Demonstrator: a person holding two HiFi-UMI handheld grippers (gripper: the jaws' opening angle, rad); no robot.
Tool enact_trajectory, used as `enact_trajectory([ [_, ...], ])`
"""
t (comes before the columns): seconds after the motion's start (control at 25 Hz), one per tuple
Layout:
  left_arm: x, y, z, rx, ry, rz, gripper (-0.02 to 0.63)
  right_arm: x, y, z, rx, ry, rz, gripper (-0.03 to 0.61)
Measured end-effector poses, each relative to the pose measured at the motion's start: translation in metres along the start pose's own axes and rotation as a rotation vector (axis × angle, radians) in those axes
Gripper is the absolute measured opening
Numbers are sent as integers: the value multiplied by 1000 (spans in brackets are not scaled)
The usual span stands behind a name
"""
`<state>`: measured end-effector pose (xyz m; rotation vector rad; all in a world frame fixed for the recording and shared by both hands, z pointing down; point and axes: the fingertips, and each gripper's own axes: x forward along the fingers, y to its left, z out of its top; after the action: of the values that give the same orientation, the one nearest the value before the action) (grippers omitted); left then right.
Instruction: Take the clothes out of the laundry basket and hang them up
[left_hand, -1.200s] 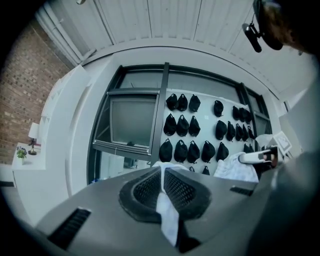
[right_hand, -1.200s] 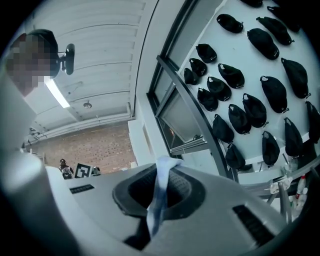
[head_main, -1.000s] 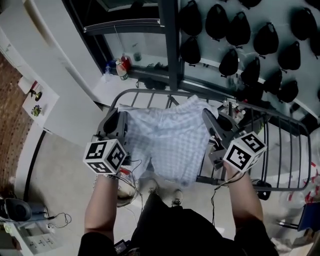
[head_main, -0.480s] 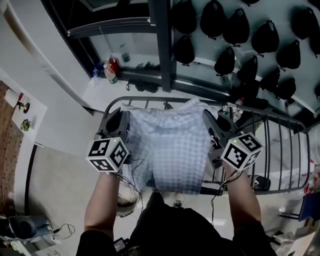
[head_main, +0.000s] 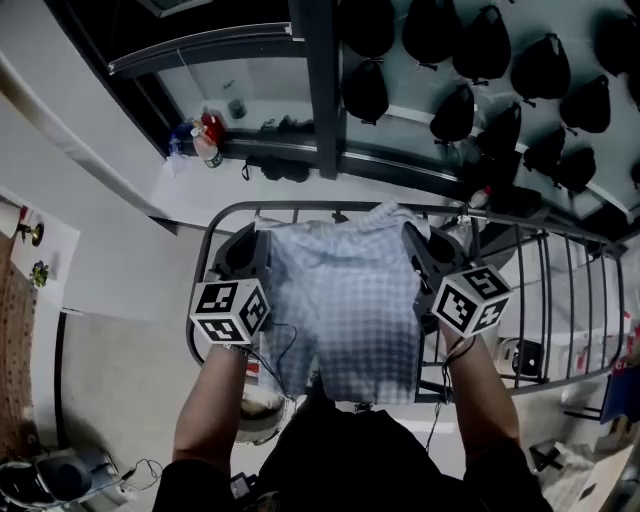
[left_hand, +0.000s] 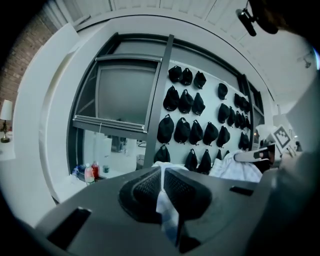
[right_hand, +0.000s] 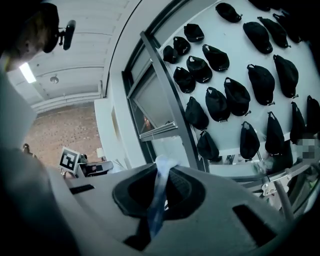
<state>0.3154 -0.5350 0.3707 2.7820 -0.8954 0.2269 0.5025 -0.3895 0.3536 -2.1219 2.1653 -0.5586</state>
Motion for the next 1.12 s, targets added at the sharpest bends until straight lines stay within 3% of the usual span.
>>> enact_trajectory([
  [0.64,50,18,-105,51,240,-14,12,39,-47,-86,32,183,-144,26],
  [0.84,51,32,-125,57,270,2,20,39,-54,-108,53,249,-178,125],
  [1.0,47,39,-134,59,306,17,176,36,-59,-119,38,314,-214,226],
  [1.12,43,44,-134,70,294,25,193,33,-65,-132,-3,394,-248,292],
])
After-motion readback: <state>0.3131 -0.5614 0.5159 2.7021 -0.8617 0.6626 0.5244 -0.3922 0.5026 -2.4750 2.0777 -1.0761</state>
